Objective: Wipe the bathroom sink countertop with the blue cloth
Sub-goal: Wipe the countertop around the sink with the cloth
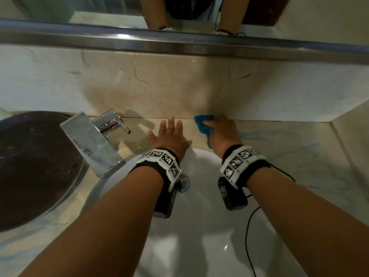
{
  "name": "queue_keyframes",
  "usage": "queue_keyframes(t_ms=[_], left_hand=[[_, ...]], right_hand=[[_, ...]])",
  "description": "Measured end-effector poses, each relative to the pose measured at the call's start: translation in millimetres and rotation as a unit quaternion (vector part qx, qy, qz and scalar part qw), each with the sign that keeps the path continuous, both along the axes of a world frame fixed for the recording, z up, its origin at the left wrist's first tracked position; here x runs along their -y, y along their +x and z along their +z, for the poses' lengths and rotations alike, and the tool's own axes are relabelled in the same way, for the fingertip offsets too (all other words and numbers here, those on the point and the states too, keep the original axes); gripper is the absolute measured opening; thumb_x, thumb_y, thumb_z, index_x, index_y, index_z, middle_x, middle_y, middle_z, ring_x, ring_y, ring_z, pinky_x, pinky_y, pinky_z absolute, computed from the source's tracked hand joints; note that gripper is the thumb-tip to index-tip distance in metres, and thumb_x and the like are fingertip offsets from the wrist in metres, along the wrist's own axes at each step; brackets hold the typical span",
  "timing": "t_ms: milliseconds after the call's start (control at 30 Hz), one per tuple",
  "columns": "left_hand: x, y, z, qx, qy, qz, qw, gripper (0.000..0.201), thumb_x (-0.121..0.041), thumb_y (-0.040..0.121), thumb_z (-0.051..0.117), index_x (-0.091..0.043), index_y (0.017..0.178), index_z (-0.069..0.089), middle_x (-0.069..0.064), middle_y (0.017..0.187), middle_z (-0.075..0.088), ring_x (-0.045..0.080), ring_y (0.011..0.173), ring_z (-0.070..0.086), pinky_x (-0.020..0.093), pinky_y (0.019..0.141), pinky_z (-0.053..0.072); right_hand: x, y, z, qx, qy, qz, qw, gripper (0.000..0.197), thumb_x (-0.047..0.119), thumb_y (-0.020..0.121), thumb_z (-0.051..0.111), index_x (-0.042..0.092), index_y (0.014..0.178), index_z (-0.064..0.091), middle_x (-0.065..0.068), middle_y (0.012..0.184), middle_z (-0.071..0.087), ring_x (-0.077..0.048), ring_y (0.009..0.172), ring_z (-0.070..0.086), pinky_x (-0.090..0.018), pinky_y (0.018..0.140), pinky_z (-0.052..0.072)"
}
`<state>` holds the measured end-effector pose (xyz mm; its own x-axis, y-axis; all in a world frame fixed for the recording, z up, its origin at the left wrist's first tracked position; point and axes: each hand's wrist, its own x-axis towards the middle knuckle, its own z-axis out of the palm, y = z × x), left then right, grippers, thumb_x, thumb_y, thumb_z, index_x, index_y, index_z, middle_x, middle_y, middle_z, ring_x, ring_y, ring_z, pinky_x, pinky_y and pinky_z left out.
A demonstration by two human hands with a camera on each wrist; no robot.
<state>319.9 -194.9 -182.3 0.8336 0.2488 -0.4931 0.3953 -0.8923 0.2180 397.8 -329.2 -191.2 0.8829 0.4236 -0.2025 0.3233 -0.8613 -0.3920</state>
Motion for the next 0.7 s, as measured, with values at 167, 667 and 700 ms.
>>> queue_keyframes(t_ms=[167, 667, 700], left_hand=[[-0.8, 0.5, -0.5, -0.007, 0.009, 0.002, 1.0, 0.073, -0.053, 0.095, 0.033, -0.027, 0.149, -0.01, -0.003, 0.157, -0.019, 0.021, 0.145, -0.012, 0.058, 0.115, 0.002], [1.5, 0.9, -0.3, -0.01, 0.023, -0.001, 1.0, 0.073, -0.054, 0.095, 0.031, -0.027, 0.149, -0.011, -0.003, 0.156, -0.02, 0.021, 0.145, -0.013, 0.059, 0.114, 0.002], [1.0, 1.0, 0.0, -0.012, 0.022, 0.0, 1.0, 0.073, -0.054, 0.095, 0.032, -0.028, 0.149, -0.011, -0.003, 0.156, -0.02, 0.021, 0.145, -0.012, 0.059, 0.114, 0.002]], right_hand=[[-15.8, -19.7, -5.4, 0.023, 0.025, 0.045, 0.998, 0.041, 0.011, 0.091, 0.046, 0.023, 0.131, 0.05, -0.013, 0.132, 0.042, -0.033, 0.119, 0.041, -0.039, 0.099, 0.037], [-8.9, -19.4, 1.3, 0.041, -0.037, 0.096, 0.994, 0.026, 0.016, 0.088, 0.053, 0.023, 0.112, 0.06, -0.015, 0.124, 0.05, -0.032, 0.108, 0.05, -0.04, 0.092, 0.043], [-8.6, -20.0, -3.6, 0.044, -0.028, 0.087, 0.995, 0.018, 0.022, 0.087, 0.057, 0.024, 0.104, 0.06, -0.016, 0.124, 0.051, -0.032, 0.106, 0.052, -0.039, 0.093, 0.045]])
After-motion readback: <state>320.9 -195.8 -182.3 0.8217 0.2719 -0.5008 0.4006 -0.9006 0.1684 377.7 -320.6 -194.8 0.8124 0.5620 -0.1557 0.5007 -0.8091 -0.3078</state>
